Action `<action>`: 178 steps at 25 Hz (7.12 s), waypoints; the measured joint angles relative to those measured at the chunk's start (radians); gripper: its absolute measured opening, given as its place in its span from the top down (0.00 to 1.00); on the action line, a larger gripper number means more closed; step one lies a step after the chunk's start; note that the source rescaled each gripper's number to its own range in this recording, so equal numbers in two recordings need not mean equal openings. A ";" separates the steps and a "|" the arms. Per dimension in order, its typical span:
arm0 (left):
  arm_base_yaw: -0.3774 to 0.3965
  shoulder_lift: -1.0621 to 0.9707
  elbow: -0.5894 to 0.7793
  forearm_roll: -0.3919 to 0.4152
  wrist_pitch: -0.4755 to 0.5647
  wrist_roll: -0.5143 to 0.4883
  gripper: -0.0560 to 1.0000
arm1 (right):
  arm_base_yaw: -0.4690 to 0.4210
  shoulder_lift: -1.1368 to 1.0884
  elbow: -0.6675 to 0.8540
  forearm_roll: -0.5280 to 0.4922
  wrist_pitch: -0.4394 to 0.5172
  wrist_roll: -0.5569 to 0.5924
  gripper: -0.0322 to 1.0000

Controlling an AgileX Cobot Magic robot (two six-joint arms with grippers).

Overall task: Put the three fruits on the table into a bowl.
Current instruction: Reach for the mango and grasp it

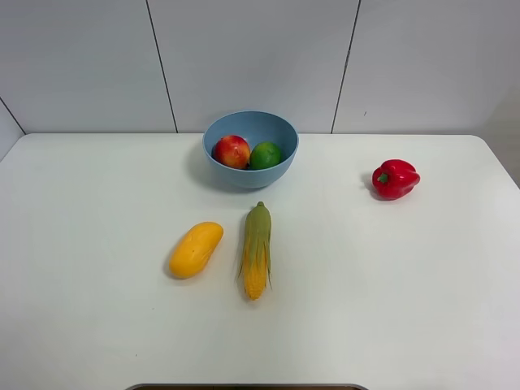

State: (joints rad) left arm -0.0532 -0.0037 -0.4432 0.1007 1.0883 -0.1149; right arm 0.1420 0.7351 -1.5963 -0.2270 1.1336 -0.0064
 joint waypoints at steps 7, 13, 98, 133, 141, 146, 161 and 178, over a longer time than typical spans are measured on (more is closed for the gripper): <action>0.000 0.000 0.000 0.000 0.000 0.000 0.00 | 0.000 -0.167 0.001 -0.055 0.081 0.014 0.06; 0.000 0.000 0.000 0.000 0.000 0.000 0.00 | -0.036 -0.321 0.063 -0.083 0.083 0.018 0.06; 0.000 0.000 0.000 0.000 0.000 0.002 0.00 | -0.173 -0.738 1.035 0.126 -0.038 0.115 0.97; 0.000 0.000 0.000 0.001 0.000 0.002 0.00 | -0.173 -0.738 1.035 0.126 -0.038 0.115 0.97; 0.000 0.000 0.000 0.001 0.000 0.002 0.00 | -0.173 -0.738 1.035 0.126 -0.038 0.115 0.97; 0.000 0.030 -0.046 -0.001 0.002 0.002 0.00 | -0.173 -0.738 1.035 0.126 -0.038 0.115 0.97; 0.000 0.618 -0.502 0.001 0.035 0.149 0.00 | -0.173 -0.738 1.035 0.126 -0.038 0.115 0.97; -0.153 1.203 -0.913 -0.073 0.123 0.465 0.00 | -0.173 -0.738 1.035 0.126 -0.038 0.115 0.97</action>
State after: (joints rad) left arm -0.2061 1.1996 -1.3564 0.0280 1.2109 0.3501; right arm -0.0307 -0.0025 -0.5618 -0.1008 1.0958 0.1087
